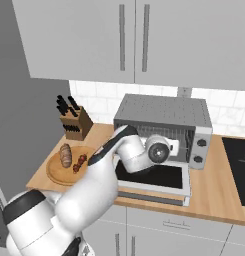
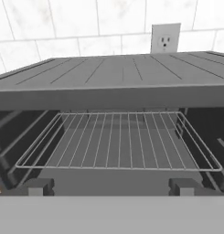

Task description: Pick up the kebab skewer and baguette bread, and place them inside the toaster oven. Close the toaster oven door and start by setting the timer.

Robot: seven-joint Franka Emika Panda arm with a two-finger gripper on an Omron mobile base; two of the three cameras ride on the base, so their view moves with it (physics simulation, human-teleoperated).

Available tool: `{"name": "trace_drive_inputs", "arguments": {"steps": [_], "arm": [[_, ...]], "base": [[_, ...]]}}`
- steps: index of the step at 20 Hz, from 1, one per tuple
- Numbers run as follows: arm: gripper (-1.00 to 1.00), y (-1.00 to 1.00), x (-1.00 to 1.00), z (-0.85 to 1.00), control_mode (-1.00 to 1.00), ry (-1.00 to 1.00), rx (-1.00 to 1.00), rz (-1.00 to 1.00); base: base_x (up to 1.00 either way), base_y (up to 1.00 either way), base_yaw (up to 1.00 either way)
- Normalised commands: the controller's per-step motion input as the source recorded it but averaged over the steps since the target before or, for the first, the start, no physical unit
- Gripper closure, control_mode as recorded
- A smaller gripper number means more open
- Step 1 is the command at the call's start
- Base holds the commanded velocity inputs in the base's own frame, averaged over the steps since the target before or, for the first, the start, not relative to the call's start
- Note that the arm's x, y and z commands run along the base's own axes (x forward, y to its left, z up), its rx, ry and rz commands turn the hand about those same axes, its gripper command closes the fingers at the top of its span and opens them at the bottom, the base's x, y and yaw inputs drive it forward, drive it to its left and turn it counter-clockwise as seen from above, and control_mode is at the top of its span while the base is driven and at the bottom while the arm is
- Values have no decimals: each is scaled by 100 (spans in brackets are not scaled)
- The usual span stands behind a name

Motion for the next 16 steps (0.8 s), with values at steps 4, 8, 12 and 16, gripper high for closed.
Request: {"name": "trace_drive_inputs", "arguments": {"steps": [4, 8, 12, 16], "arm": [[-100, 0, 35, -10, -100, -9, 0, -1], [-100, 0, 43, -15, -100, -6, 0, -3], [-100, 0, 41, -24, -100, -2, 0, -4], [-100, 2, 21, -24, -100, 0, 0, -3]], "base": [[0, 0, 0], [0, 0, 0], [0, 0, 0], [0, 0, 0]]}}
